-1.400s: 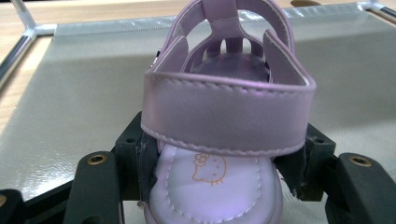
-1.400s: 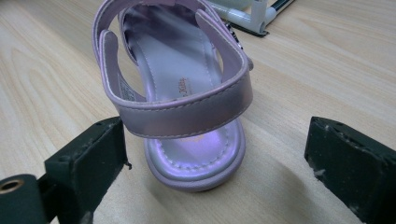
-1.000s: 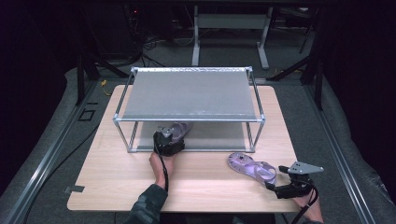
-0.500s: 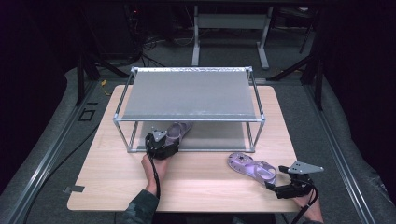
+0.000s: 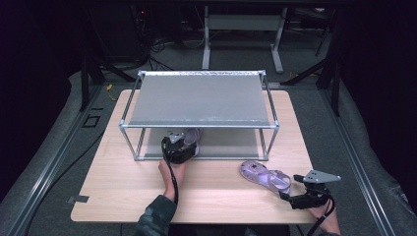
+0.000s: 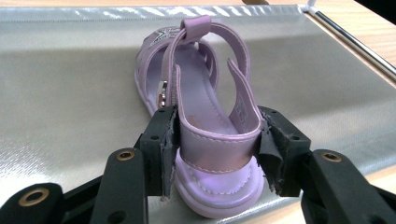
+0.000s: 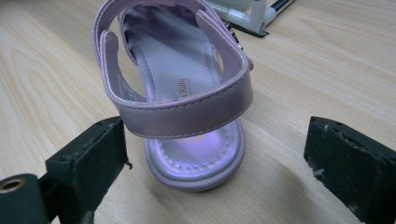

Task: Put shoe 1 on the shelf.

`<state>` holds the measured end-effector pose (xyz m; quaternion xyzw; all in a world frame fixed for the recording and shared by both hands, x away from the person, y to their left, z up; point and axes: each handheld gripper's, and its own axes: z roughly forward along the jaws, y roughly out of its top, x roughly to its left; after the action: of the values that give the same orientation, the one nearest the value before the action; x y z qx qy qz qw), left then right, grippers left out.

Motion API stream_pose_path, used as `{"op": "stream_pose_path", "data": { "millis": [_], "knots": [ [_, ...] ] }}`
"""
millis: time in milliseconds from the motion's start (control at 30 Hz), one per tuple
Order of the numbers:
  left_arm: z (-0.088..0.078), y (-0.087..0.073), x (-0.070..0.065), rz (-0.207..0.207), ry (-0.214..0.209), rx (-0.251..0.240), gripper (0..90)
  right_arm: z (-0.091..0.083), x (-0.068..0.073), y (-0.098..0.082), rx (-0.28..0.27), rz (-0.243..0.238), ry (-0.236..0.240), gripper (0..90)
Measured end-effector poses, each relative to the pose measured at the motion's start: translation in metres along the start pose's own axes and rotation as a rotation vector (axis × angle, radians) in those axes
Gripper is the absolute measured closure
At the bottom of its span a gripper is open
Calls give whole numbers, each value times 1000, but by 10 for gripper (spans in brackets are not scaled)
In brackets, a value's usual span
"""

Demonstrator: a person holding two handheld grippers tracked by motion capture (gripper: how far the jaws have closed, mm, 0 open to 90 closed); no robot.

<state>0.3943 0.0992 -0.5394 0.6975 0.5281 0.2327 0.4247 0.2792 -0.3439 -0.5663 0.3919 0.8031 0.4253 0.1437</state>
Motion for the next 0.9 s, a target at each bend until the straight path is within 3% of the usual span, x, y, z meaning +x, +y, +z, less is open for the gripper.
{"op": "stream_pose_path", "data": {
  "millis": [233,333,533,667,700,900],
  "knots": [
    [4,0,-3,30,-2,11,498,0,0,0,4,0,2,57],
    [4,0,-1,41,11,28,428,0,0,0,-6,4,-3,58],
    [1,2,5,26,-9,28,292,0,-1,0,-4,5,-3,58],
    [-4,1,6,35,-27,33,237,0,0,0,-5,5,-3,58],
    [-6,0,5,17,-23,30,226,0,0,0,-5,5,-3,58],
    [-17,-4,13,46,-34,58,168,1,-1,0,1,13,15,62]
  ]
}}
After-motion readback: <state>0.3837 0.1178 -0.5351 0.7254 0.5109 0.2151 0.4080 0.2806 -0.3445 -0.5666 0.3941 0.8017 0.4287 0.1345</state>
